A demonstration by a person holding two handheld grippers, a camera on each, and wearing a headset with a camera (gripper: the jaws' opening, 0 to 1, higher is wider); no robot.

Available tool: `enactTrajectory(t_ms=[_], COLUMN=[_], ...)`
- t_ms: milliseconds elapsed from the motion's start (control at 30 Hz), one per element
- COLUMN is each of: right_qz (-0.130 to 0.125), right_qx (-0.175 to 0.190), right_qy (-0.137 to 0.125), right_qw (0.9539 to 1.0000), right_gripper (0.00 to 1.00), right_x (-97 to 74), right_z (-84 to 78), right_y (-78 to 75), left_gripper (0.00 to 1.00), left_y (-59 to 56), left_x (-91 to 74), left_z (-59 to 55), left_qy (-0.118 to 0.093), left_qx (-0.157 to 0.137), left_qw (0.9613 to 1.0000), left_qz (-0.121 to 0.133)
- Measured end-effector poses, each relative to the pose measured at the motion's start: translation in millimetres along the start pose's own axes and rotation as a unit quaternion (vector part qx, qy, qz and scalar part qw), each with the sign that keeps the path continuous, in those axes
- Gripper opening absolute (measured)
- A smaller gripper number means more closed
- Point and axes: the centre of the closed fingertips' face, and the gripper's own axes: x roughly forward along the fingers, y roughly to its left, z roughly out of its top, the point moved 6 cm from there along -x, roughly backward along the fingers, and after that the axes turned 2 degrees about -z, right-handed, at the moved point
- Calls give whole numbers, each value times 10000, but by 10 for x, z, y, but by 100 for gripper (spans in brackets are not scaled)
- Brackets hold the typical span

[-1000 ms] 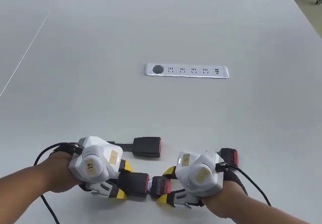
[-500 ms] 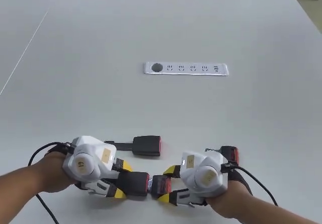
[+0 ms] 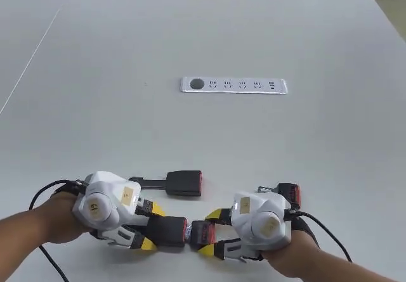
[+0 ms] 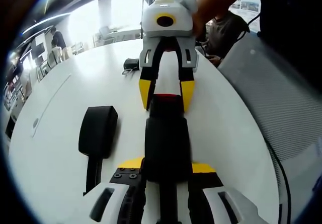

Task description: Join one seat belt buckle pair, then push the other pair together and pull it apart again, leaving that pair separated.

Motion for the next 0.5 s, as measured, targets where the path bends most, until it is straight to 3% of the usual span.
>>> enactTrajectory(t_ms=[500], right_qz=[1], right_qx=[54], right_qy=[-49], right_qw=[10000], right_gripper=[32], right_x=[-10], right_z=[-17], right_y=[0], left_gripper=[31], left_y=[9], left_x=[8], left_z=[14], left_qy=[16], left_qx=[12], left_qw=[10000], left_qz=[-14])
